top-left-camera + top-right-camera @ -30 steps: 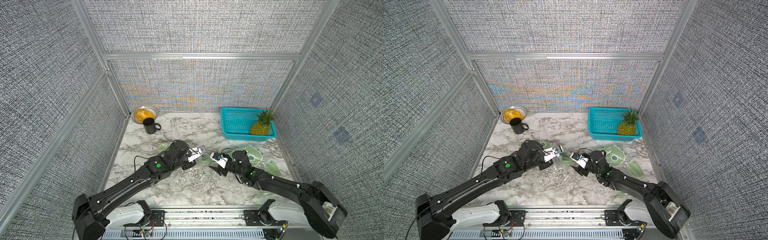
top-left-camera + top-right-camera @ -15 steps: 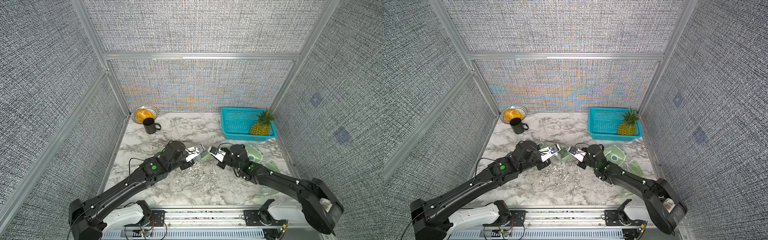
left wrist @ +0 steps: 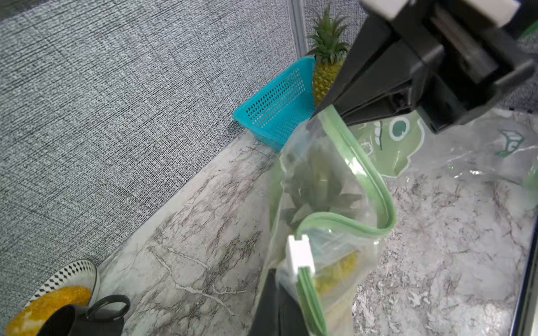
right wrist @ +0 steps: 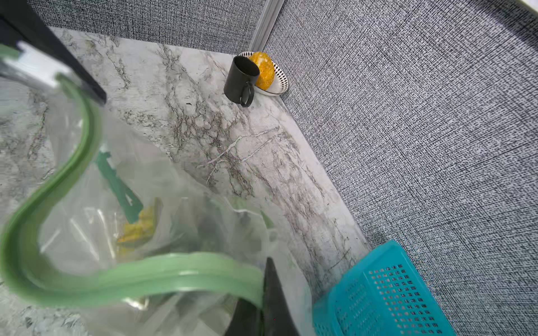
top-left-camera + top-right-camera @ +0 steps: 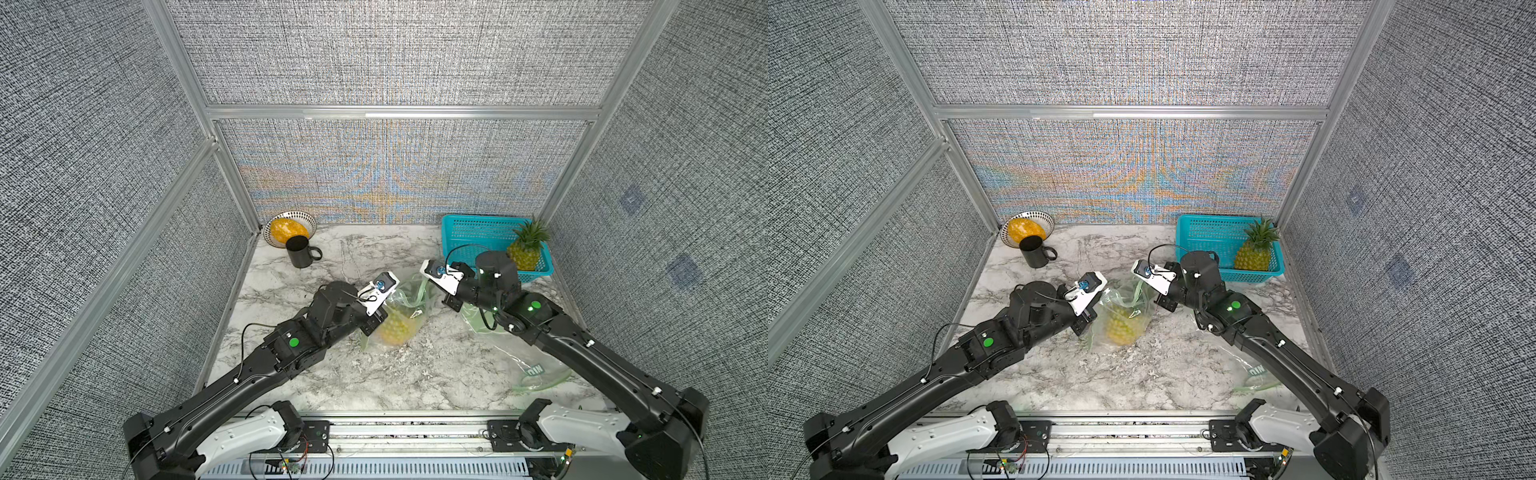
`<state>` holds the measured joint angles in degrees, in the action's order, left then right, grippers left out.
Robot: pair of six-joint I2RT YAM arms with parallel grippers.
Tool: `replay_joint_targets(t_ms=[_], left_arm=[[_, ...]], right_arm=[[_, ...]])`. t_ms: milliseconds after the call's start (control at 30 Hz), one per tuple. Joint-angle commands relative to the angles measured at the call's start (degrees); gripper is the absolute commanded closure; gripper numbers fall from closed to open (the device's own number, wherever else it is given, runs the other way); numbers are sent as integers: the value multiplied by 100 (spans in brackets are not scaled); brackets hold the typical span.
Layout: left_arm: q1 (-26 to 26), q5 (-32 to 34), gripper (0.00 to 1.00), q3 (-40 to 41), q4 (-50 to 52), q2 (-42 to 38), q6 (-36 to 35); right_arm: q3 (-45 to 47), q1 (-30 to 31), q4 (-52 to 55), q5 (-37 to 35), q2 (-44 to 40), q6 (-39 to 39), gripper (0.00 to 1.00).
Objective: Open the zip-top bag and take out the pineapple
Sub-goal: Pick up the zipper food storage bag at the center of the board.
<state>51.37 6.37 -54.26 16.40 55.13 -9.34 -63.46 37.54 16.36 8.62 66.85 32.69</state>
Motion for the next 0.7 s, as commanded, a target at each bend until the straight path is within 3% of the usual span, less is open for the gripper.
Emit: replay_joint_targets(t_ms=[0,233,367,533,667], left_arm=[[-5,248,100,249,-615,-257,775],[-5,254,100,1318,-1291,-892,1267],[-5,-178,100,1519,-1272,-1003,1250],[-5,-635,100,1568,-1144,-1098,1079],[-4,-723,100,1568,-1110,-1201,1146]], right_arm=[[-201,54,374,-10,-46,-172,100],[16,201,403,253,-84,-291,100],[150,224,411,292,-166,-471,99],[-42,235,664,756,-451,-462,61],[-462,292,1049,1288,-499,-396,51]])
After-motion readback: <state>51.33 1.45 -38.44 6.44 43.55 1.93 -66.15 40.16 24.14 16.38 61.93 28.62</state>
